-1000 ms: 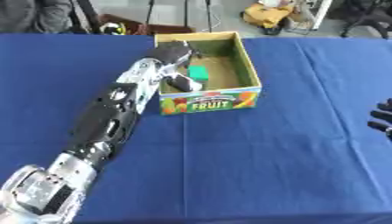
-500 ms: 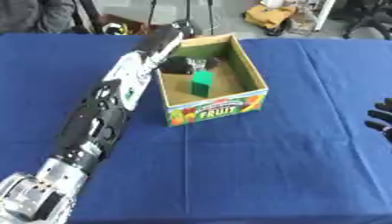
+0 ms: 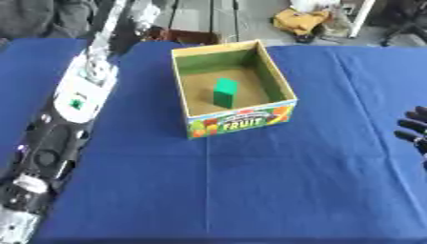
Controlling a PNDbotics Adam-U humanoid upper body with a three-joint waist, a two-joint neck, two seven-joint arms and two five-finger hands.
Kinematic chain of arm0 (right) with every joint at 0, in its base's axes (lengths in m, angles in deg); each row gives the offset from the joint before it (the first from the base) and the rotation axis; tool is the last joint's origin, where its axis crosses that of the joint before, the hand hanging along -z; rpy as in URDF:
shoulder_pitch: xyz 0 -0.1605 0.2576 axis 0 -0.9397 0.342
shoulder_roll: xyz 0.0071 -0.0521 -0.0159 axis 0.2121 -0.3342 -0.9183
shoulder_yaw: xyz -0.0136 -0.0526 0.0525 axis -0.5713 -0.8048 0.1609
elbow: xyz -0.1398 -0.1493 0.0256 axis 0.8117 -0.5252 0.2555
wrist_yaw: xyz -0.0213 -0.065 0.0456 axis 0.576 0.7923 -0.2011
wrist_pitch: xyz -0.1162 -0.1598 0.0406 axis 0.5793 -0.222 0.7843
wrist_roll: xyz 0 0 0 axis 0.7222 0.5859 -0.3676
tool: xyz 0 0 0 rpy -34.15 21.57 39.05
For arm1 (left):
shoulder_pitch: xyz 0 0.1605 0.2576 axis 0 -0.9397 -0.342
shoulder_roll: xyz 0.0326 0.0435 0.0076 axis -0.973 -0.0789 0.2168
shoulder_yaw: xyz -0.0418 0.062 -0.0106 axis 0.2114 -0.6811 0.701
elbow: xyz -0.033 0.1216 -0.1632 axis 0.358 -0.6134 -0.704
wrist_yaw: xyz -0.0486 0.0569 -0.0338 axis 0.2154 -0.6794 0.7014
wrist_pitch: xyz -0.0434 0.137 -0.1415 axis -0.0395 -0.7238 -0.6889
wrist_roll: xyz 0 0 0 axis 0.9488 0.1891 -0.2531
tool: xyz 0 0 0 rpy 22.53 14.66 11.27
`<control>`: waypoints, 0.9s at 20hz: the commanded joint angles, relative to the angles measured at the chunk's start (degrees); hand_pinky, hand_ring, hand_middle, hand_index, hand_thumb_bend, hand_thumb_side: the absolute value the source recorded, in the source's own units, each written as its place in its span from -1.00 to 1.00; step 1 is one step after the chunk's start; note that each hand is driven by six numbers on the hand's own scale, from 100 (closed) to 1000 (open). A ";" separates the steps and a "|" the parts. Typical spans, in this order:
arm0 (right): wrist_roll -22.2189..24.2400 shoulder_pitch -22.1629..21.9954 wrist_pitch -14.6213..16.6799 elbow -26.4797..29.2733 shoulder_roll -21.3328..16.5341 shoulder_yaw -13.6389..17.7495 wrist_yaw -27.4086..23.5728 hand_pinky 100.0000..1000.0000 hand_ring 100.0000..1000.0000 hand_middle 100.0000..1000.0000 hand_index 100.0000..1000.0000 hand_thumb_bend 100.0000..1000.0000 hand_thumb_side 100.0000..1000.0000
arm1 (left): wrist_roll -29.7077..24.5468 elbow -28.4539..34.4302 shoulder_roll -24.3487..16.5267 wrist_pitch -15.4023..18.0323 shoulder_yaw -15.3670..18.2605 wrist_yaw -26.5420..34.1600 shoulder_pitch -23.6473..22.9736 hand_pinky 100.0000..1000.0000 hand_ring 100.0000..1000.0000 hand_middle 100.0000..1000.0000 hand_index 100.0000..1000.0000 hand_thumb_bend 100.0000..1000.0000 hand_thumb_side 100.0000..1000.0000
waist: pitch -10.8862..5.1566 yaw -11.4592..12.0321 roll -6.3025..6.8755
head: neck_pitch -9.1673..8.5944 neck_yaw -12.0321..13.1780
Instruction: Pick up objects on the table and place them in the box.
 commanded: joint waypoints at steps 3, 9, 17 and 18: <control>-0.28 0.22 0.13 0.66 -1.45 0.79 0.17 0.39 0.45 0.37 0.55 -1.00 1.00 | -0.32 5.53 -3.16 -4.50 3.70 11.42 -5.70 0.54 0.28 0.22 0.39 0.04 0.96 | -0.64 0.40 -0.06 | -0.21 -0.45; -0.30 0.23 0.20 0.72 -1.37 0.85 0.10 0.39 0.45 0.37 0.55 -1.00 1.00 | -0.31 7.25 -3.04 -5.97 5.12 15.29 -9.56 0.54 0.27 0.21 0.38 0.04 1.00 | -0.73 0.83 -0.30 | -0.52 -0.67; -0.39 0.13 0.24 0.73 -1.47 0.95 -0.06 0.39 0.45 0.37 0.55 -1.00 1.00 | -0.38 6.95 -3.26 -6.94 5.90 16.58 -11.89 0.53 0.25 0.18 0.37 0.03 1.00 | -0.77 1.32 -0.46 | -0.47 -0.85; -0.36 0.18 0.24 0.75 -1.49 0.93 -0.02 0.39 0.45 0.37 0.55 -1.00 1.00 | -0.43 7.00 -3.20 -6.92 5.99 16.63 -12.05 0.53 0.24 0.18 0.37 0.04 1.00 | -0.75 1.34 -0.45 | -0.56 -0.78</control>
